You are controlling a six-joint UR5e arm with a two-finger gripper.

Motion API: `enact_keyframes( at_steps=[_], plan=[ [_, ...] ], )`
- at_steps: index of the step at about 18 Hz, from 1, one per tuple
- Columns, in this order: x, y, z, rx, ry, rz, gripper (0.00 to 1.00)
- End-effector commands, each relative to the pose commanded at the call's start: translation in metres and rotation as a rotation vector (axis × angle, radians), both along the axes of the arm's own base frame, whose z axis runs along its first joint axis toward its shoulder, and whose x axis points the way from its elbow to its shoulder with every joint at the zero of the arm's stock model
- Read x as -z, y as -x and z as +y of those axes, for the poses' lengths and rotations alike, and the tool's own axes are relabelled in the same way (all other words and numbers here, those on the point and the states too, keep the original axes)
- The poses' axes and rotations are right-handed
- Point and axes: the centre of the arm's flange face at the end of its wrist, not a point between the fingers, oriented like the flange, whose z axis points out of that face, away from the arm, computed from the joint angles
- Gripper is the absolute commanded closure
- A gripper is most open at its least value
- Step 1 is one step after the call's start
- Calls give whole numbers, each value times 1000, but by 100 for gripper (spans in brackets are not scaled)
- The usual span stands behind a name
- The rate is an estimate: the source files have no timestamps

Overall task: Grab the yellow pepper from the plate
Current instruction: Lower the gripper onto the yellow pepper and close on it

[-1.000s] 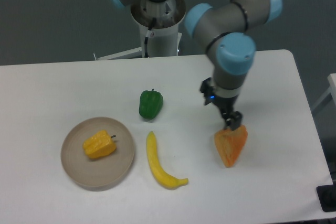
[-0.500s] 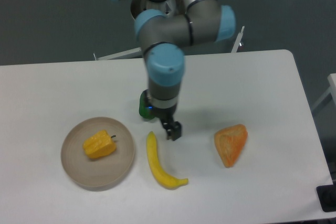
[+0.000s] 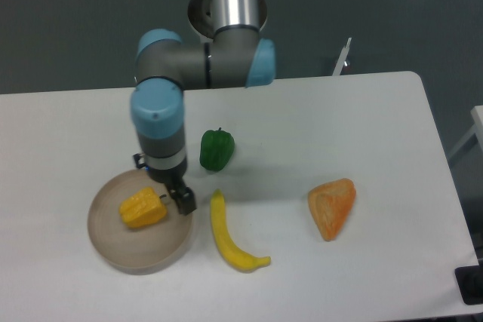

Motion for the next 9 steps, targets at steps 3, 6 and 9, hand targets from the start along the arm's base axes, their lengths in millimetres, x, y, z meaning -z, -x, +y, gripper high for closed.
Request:
enact_keyframes(
  at_steps=[3, 6, 9],
  plan=[
    [12, -20, 1, 21, 19, -1, 0],
    [27, -29, 3, 12, 39, 1, 0],
    [34, -30, 5, 12, 51, 6, 0]
  ],
)
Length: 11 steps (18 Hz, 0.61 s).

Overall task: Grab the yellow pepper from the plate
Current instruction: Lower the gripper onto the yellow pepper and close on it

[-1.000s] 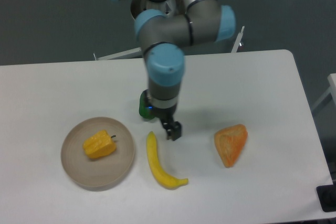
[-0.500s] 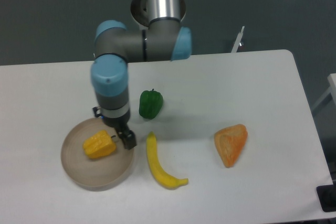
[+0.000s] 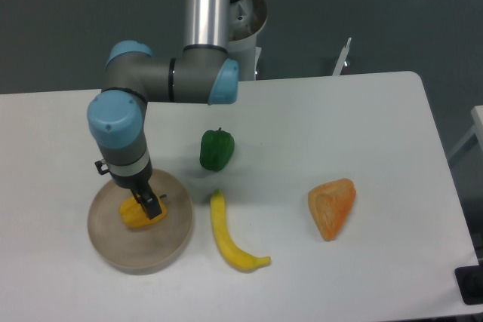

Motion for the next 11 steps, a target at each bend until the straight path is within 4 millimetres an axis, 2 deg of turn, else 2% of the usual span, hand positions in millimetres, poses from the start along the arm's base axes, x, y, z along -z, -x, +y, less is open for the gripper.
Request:
enact_keyframes(
  at_steps=[6, 7, 11],
  plan=[
    [20, 3, 4, 2, 17, 49, 0],
    [24, -4, 5, 14, 16, 61, 0],
    [36, -6, 8, -51, 20, 58, 0]
  ],
)
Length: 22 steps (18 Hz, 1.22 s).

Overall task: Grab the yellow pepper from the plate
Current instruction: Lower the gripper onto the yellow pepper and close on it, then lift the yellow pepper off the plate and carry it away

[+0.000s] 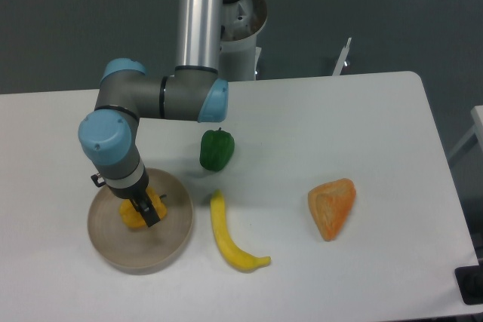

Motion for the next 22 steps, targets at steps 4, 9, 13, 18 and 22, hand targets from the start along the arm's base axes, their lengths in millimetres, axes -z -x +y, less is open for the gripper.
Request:
enact_keyframes(
  at_steps=[4, 9, 13, 18, 22],
  plan=[
    [-4, 1, 2, 3, -19, 8, 25],
    [-21, 3, 4, -10, -48, 12, 80],
    [-55, 12, -2, -25, -98, 10, 79],
    [-101, 70, -22, -100, -121, 22, 79],
    [-134, 129, -41, -169, -116, 32, 79]
  ],
)
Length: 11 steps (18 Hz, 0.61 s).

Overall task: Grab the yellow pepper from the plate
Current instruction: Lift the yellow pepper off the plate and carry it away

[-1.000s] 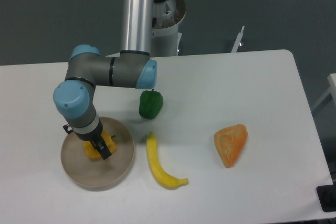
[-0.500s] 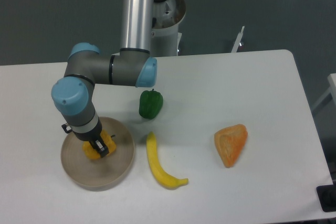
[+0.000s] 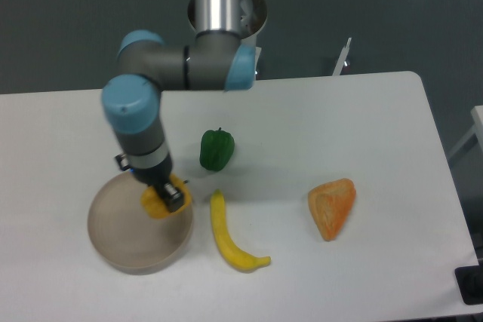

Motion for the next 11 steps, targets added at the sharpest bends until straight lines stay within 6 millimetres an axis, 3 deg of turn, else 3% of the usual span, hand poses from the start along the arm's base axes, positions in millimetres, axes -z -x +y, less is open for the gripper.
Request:
enact_keyframes(
  at_steps=[2, 3, 4, 8, 11],
  plan=[
    [2, 25, -7, 23, 20, 5, 79],
    [-7, 38, -15, 25, 28, 5, 79],
    [-18, 61, -30, 37, 52, -1, 79],
    [-27, 143, -65, 121, 84, -4, 79],
    [-26, 189, -86, 164, 97, -6, 79]
  ],
)
